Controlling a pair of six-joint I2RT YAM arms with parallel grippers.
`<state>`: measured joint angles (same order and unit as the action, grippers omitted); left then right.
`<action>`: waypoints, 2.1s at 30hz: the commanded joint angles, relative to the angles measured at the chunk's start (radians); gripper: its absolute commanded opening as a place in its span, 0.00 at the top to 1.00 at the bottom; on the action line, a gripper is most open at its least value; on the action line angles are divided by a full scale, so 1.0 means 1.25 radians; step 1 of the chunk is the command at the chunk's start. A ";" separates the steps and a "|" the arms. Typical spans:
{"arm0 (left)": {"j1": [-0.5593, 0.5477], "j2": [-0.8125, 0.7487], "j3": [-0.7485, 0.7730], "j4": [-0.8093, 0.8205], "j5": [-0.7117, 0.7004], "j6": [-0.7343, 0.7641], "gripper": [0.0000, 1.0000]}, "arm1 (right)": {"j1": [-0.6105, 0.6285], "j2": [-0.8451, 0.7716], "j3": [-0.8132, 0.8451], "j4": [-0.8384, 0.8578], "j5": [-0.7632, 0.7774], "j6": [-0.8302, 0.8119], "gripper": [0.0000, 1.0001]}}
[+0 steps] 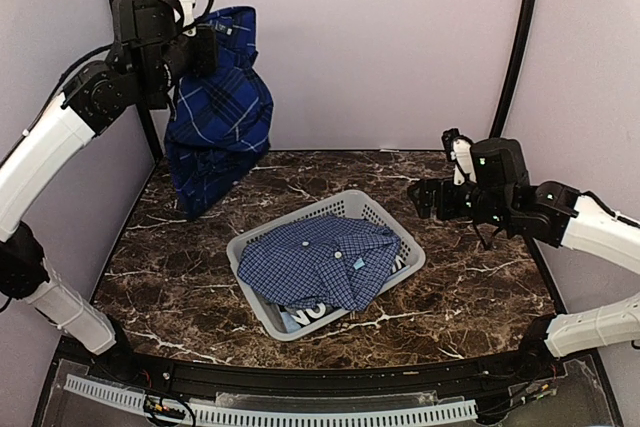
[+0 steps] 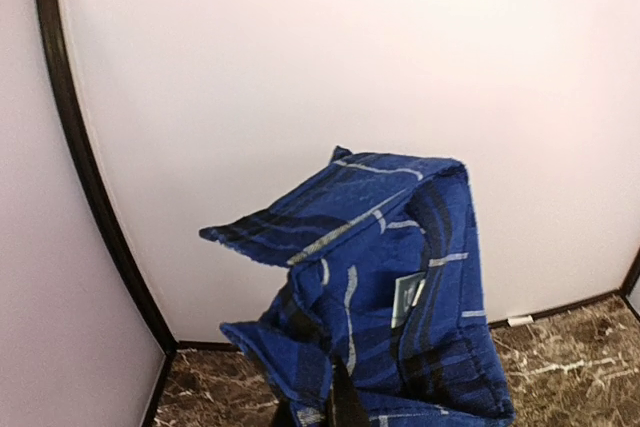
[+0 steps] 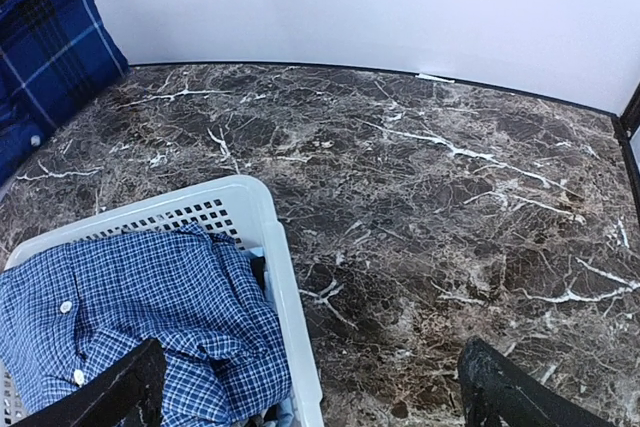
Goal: Fold and stack the long sleeve shirts
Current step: Move the bin to the corner of the board.
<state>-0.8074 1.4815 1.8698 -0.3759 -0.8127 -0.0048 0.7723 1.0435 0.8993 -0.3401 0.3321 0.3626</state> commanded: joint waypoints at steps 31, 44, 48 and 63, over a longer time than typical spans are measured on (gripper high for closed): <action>0.326 -0.162 -0.779 -0.043 0.275 -0.501 1.00 | 0.098 0.264 0.134 0.101 -0.148 0.024 0.35; 0.319 -0.162 -0.811 -0.011 0.379 -0.488 1.00 | -0.006 0.600 0.309 0.090 -0.176 0.059 1.00; 0.308 -0.163 -0.810 -0.009 0.403 -0.486 1.00 | -0.043 0.648 0.314 0.079 -0.164 0.063 1.00; 0.271 -0.132 -0.748 -0.022 0.419 -0.471 1.00 | -0.343 0.728 0.404 0.060 -0.059 0.000 1.00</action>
<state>-0.4545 1.3106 0.8837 -0.3939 -0.3023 -0.6094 0.4511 1.9007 1.3323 -0.2676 0.1600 0.4080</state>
